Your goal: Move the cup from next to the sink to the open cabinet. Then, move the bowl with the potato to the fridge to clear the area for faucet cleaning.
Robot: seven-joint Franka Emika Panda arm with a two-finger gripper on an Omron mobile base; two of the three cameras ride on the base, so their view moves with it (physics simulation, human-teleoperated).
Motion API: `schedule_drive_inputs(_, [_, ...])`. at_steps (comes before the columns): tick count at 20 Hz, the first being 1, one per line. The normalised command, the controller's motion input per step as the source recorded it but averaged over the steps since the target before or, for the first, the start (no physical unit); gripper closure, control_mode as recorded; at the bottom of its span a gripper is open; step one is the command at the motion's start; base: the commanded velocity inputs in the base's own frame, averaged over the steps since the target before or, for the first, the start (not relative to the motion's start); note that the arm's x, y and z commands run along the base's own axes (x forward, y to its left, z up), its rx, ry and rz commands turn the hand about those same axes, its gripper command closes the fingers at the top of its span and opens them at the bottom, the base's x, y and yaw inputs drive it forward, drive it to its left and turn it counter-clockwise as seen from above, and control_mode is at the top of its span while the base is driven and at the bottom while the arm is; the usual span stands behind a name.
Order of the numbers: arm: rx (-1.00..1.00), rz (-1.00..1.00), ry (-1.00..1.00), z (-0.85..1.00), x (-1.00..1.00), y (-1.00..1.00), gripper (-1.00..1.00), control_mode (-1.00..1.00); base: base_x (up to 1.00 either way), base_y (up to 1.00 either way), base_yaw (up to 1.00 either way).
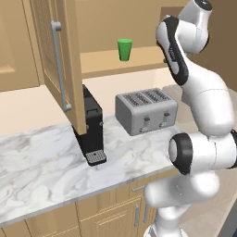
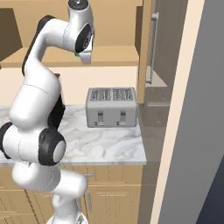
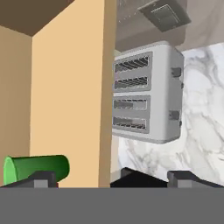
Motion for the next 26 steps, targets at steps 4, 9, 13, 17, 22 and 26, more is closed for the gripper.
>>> schedule_drive_inputs(4, [-0.04,0.00,-0.07,-1.00,-1.00,-0.11,-1.00,-1.00,0.00,0.00,0.00])
schedule_drive_inputs(9, [-0.09,0.00,0.02,-1.00,-1.00,0.02,-1.00,-1.00,0.00,0.00,0.00])
schedule_drive_inputs(13, [-0.07,0.03,0.02,-0.56,-0.20,0.01,-1.00,-1.00,0.00,0.00,0.00])
schedule_drive_inputs(17, [-0.13,0.09,0.00,-0.24,-0.06,0.00,-1.00,-1.00,0.00,0.00,0.00])
schedule_drive_inputs(22, [-0.02,0.24,0.01,-0.29,-0.42,0.19,-1.00,1.00,-0.28,0.16,0.29])
schedule_drive_inputs(26, [0.00,0.00,0.00,0.00,0.00,0.00,-1.00,1.00,-0.19,0.28,0.92])
